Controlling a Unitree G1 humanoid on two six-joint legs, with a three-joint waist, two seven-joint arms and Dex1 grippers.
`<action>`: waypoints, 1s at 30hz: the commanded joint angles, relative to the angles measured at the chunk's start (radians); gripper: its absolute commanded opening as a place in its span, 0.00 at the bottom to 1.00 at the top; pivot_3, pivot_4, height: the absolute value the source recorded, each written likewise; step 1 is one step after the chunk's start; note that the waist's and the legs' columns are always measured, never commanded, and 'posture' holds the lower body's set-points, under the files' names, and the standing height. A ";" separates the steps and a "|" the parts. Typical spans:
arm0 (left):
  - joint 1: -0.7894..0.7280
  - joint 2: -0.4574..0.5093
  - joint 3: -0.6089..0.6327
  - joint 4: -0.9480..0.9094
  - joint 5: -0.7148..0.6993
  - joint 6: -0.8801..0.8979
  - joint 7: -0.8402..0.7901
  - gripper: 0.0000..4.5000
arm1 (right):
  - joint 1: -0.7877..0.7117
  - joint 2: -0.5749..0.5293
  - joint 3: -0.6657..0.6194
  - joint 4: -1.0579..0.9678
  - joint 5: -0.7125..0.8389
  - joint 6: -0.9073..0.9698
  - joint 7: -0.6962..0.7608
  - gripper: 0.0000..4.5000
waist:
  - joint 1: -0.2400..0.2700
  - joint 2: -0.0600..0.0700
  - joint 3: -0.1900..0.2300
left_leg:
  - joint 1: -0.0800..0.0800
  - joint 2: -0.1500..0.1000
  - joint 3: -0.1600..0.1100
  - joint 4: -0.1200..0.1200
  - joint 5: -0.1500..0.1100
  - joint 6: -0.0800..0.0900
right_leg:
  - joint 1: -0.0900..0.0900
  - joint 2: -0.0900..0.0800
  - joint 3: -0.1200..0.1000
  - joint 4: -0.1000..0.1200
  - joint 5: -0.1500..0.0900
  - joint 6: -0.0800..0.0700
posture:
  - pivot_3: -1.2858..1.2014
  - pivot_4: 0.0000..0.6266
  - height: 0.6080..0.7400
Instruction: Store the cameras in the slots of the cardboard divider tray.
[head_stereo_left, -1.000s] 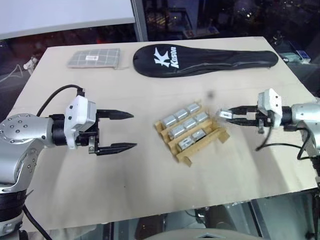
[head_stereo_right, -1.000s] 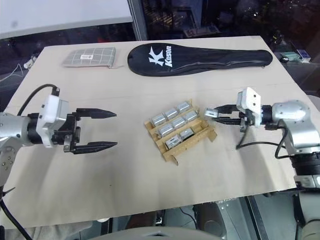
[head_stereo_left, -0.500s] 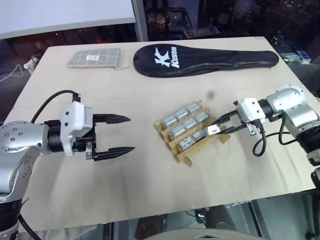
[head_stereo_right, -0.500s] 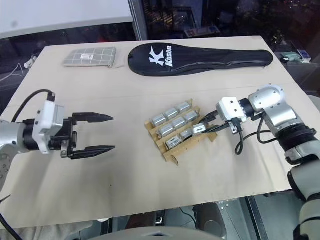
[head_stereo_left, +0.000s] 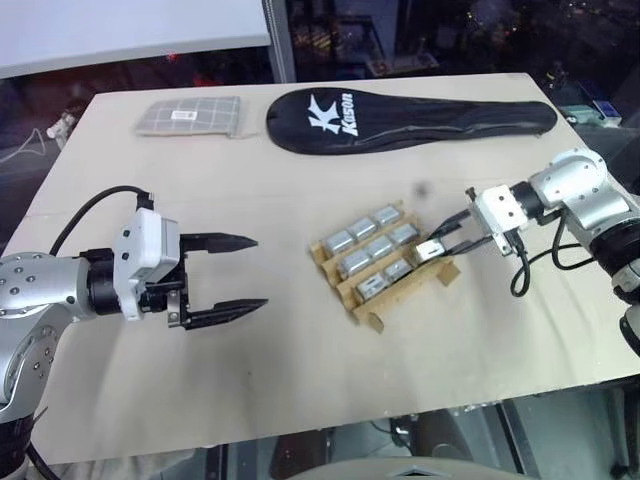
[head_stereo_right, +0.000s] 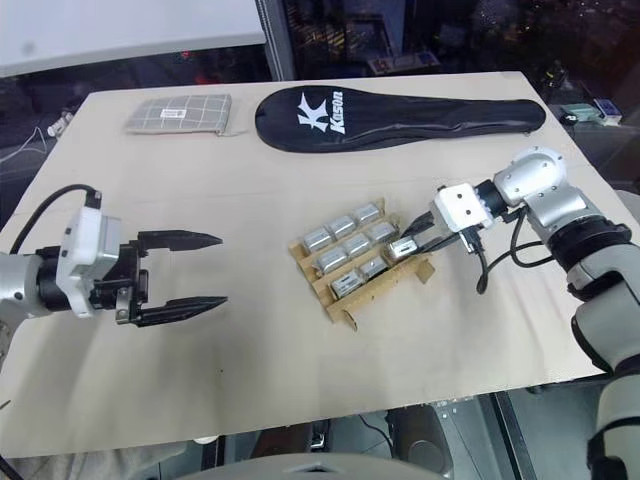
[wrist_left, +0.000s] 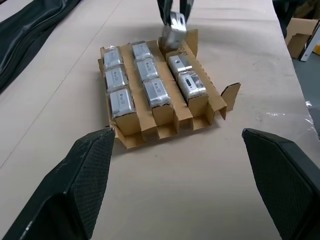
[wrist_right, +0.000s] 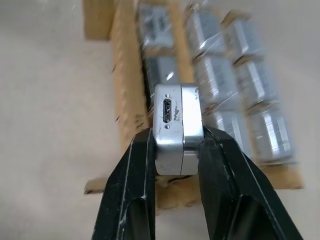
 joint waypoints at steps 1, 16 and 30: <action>-0.003 0.011 0.036 -0.022 -0.015 -0.001 0.003 0.94 | -0.019 -0.002 0.008 0.017 -0.002 -0.044 0.053 0.14 | 0.000 0.000 0.000 | 0.000 0.000 0.000 0.000 0.000 0.000 | 0.000 0.000 0.000 0.000 0.000 0.000 | 0.52 0.24 1.00; -0.029 0.015 0.011 -0.008 -0.008 -0.006 0.001 0.94 | -0.024 0.068 -0.107 0.105 -0.065 -0.061 0.053 0.99 | 0.001 0.000 0.000 | 0.000 0.000 0.000 0.000 0.000 0.000 | 0.000 0.000 0.000 0.000 0.000 0.000 | 0.52 0.24 1.00; -0.103 -0.002 -0.070 0.040 0.010 -0.034 -0.008 0.94 | 0.108 -0.006 -0.255 -0.051 -0.136 -0.034 0.053 0.99 | 0.002 0.000 0.000 | 0.000 0.000 0.000 0.000 0.000 0.000 | 0.000 0.000 0.000 0.000 0.000 0.000 | 0.52 0.24 1.00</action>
